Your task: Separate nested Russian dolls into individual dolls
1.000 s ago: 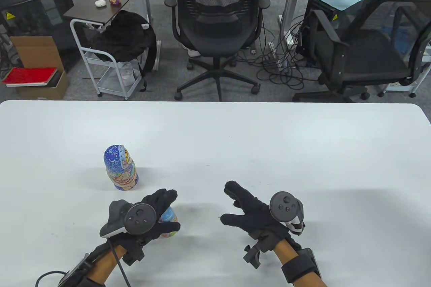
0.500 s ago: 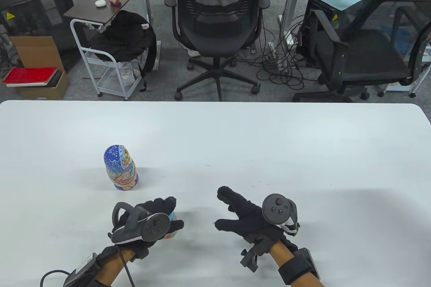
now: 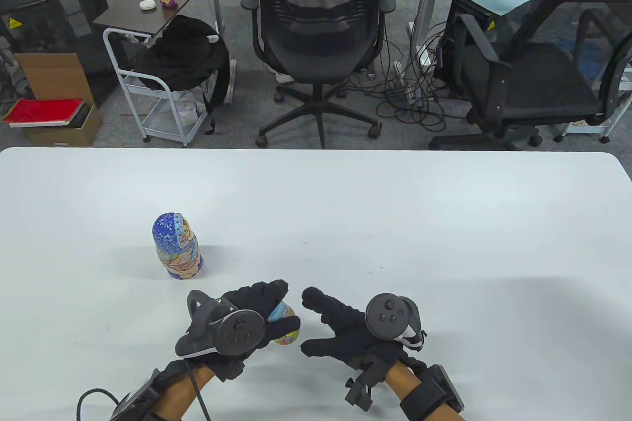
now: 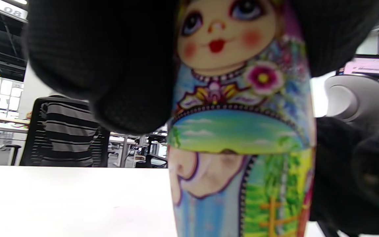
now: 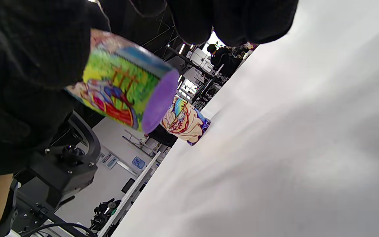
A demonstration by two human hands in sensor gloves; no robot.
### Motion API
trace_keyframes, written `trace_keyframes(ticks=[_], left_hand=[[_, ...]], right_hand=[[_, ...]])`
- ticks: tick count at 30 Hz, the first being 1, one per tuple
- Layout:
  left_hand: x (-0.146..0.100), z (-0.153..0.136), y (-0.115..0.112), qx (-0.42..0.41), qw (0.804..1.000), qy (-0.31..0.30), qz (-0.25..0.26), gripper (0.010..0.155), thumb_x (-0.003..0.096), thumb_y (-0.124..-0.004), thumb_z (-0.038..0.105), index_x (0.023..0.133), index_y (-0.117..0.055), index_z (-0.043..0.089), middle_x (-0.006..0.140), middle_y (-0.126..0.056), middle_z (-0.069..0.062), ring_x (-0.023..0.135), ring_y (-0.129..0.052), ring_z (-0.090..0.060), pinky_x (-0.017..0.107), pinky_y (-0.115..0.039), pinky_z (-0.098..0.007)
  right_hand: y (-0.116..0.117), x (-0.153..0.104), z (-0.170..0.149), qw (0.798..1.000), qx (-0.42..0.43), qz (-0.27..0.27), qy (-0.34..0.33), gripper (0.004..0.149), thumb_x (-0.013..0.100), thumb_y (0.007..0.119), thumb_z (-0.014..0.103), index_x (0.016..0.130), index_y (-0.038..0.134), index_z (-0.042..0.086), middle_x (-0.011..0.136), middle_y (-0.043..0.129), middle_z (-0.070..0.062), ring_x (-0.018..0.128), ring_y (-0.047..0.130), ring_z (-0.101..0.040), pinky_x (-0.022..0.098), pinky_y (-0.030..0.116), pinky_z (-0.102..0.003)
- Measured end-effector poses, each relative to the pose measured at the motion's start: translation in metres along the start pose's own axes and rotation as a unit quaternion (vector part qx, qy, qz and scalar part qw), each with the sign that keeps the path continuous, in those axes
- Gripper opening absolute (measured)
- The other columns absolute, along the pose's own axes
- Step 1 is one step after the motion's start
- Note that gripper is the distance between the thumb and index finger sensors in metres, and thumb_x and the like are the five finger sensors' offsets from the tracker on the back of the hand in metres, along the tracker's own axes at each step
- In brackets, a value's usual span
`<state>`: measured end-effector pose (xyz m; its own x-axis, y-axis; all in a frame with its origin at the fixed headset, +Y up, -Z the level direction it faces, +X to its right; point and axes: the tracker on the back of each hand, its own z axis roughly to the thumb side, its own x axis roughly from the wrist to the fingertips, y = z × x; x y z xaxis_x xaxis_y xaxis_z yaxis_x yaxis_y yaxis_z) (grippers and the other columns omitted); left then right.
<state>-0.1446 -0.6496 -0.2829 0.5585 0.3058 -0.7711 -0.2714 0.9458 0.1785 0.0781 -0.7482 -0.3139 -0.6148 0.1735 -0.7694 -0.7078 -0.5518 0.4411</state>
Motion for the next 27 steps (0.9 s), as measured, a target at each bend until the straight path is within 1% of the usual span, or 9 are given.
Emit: trace_keyframes(ticks=[5,8,10,14,17,22,27], left_hand=[[0.005,0.016,-0.002,-0.028,1.000,-0.013,0.007,0.070,0.0506,-0.070,0.066,0.098,-0.070,0.014,0.079,-0.092,-0.017,0.046,-0.105,-0.025,0.036,-0.092,-0.036],[0.007,0.021,-0.005,-0.039,0.999,-0.017,0.008,0.070,0.0507,-0.070,0.066,0.098,-0.070,0.014,0.079,-0.092,-0.017,0.046,-0.105,-0.025,0.036,-0.091,-0.036],[0.008,0.023,-0.006,-0.036,0.999,-0.021,0.007,0.070,0.0507,-0.070,0.066,0.098,-0.070,0.014,0.079,-0.092,-0.017,0.045,-0.106,-0.025,0.036,-0.092,-0.036],[0.009,0.023,-0.007,-0.059,0.997,-0.041,0.001,0.070,0.0508,-0.070,0.065,0.097,-0.070,0.014,0.079,-0.092,-0.017,0.045,-0.105,-0.025,0.036,-0.092,-0.036],[0.008,0.020,-0.004,-0.080,0.995,-0.052,-0.003,0.069,0.0510,-0.071,0.065,0.097,-0.070,0.013,0.078,-0.092,-0.017,0.045,-0.105,-0.024,0.036,-0.092,-0.035],[0.007,0.016,0.002,-0.100,0.992,-0.072,-0.025,0.070,0.0510,-0.070,0.065,0.098,-0.069,0.013,0.079,-0.092,-0.017,0.046,-0.105,-0.024,0.037,-0.092,-0.034],[0.005,0.015,0.012,-0.082,0.993,-0.077,-0.020,0.070,0.0508,-0.070,0.066,0.100,-0.067,0.016,0.084,-0.090,-0.015,0.050,-0.105,-0.024,0.040,-0.091,-0.035]], right_hand=[[0.006,-0.001,0.006,1.000,-0.002,0.002,-0.013,0.096,0.039,0.089,0.054,0.113,0.038,0.019,0.111,0.060,-0.024,0.098,0.066,-0.050,0.069,0.065,-0.057],[0.008,-0.001,0.007,1.000,-0.001,-0.002,-0.019,0.096,0.038,0.090,0.054,0.112,0.040,0.019,0.108,0.066,-0.022,0.095,0.071,-0.047,0.067,0.069,-0.055],[0.007,-0.002,0.007,1.000,-0.003,-0.011,-0.021,0.095,0.037,0.092,0.052,0.111,0.044,0.016,0.104,0.071,-0.021,0.092,0.076,-0.045,0.066,0.072,-0.053],[0.005,-0.001,0.010,0.999,-0.006,-0.007,-0.035,0.095,0.034,0.096,0.052,0.107,0.052,0.009,0.096,0.080,-0.020,0.084,0.086,-0.043,0.062,0.079,-0.049],[0.004,0.001,0.012,0.999,0.017,0.010,-0.037,0.095,0.033,0.098,0.049,0.106,0.055,0.007,0.095,0.082,-0.021,0.083,0.087,-0.044,0.062,0.079,-0.050],[0.004,0.002,0.014,0.998,0.029,0.036,-0.045,0.095,0.032,0.100,0.049,0.106,0.057,0.007,0.094,0.084,-0.021,0.083,0.088,-0.044,0.062,0.080,-0.050],[0.002,0.002,0.012,0.998,0.037,0.026,-0.044,0.094,0.032,0.100,0.048,0.105,0.058,0.008,0.095,0.084,-0.021,0.084,0.087,-0.044,0.062,0.080,-0.051]])
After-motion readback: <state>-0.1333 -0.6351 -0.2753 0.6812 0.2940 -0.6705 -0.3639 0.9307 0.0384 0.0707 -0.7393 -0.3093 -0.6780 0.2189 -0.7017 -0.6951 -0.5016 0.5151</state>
